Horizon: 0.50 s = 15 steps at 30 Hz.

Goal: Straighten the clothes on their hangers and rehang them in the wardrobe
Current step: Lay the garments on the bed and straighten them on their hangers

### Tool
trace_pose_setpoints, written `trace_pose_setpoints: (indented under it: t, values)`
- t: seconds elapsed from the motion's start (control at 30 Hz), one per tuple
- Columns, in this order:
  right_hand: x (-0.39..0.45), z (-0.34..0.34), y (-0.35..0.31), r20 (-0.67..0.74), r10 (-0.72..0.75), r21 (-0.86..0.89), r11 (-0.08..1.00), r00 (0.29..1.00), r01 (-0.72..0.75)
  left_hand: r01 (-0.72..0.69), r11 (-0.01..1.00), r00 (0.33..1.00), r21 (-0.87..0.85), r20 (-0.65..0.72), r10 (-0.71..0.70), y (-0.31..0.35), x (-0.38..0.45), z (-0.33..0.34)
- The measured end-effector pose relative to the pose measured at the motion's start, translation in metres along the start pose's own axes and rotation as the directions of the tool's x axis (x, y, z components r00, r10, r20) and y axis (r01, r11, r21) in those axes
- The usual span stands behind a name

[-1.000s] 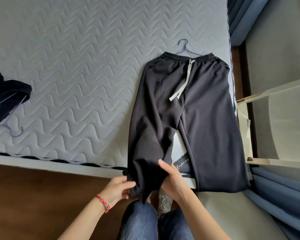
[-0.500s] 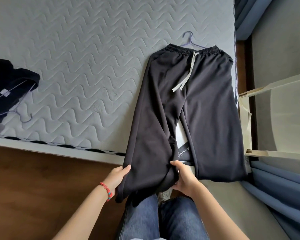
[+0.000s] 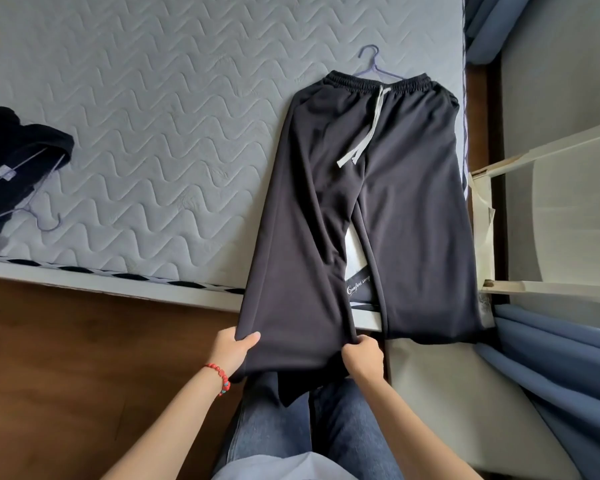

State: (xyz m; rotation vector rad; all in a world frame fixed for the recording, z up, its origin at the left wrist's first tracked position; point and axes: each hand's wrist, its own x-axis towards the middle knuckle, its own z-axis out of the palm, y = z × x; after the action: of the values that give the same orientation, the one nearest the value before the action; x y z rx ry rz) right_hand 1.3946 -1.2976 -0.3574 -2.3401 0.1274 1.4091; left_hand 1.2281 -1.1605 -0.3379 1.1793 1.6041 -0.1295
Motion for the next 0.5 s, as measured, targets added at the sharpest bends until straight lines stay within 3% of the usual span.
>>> trace_pose_setpoints:
  t: [0.03, 0.1, 0.17, 0.2, 0.27, 0.3, 0.4, 0.5]
  values:
    - [0.001, 0.000, 0.000, 0.025, 0.067, 0.174, 0.982, 0.997, -0.071, -0.001, 1.000, 1.000, -0.002, -0.016, 0.001, -0.001, -0.001, 0.000]
    - [0.006, 0.000, 0.004, 0.163, 0.186, 0.579, 0.777, 0.969, -0.247, 0.029, 0.999, 0.999, -0.039, -0.026, -0.030, 0.000, -0.001, -0.001]
    - [0.008, 0.002, 0.012, 0.330, 0.202, 0.758, 0.526, 0.922, -0.386, 0.118, 0.988, 0.992, -0.102, -0.032, -0.122, 0.002, 0.001, -0.004]
    - [0.009, 0.004, 0.015, 0.377, 0.167, 0.782, 0.471, 0.911, -0.410, 0.177, 0.975, 0.982, -0.134, -0.042, -0.184, 0.002, 0.003, -0.006]
    - [0.006, 0.008, 0.020, 0.448, 0.115, 0.747, 0.497, 0.886, -0.442, 0.292, 0.926, 0.954, -0.238, 0.002, -0.300, 0.002, 0.004, -0.010]
    - [0.002, 0.008, 0.020, 0.495, 0.101, 0.690, 0.558, 0.863, -0.461, 0.339, 0.881, 0.940, -0.331, 0.086, -0.329, 0.002, 0.003, -0.012]
    - [-0.005, 0.010, 0.024, 0.606, 0.018, 0.557, 0.704, 0.795, -0.441, 0.410, 0.732, 0.903, -0.544, 0.352, -0.245, 0.003, -0.009, -0.015]
    - [-0.009, 0.009, 0.025, 0.515, 0.002, 0.511, 0.802, 0.857, -0.308, 0.295, 0.826, 0.932, -0.479, 0.336, -0.138, -0.002, -0.013, -0.019]
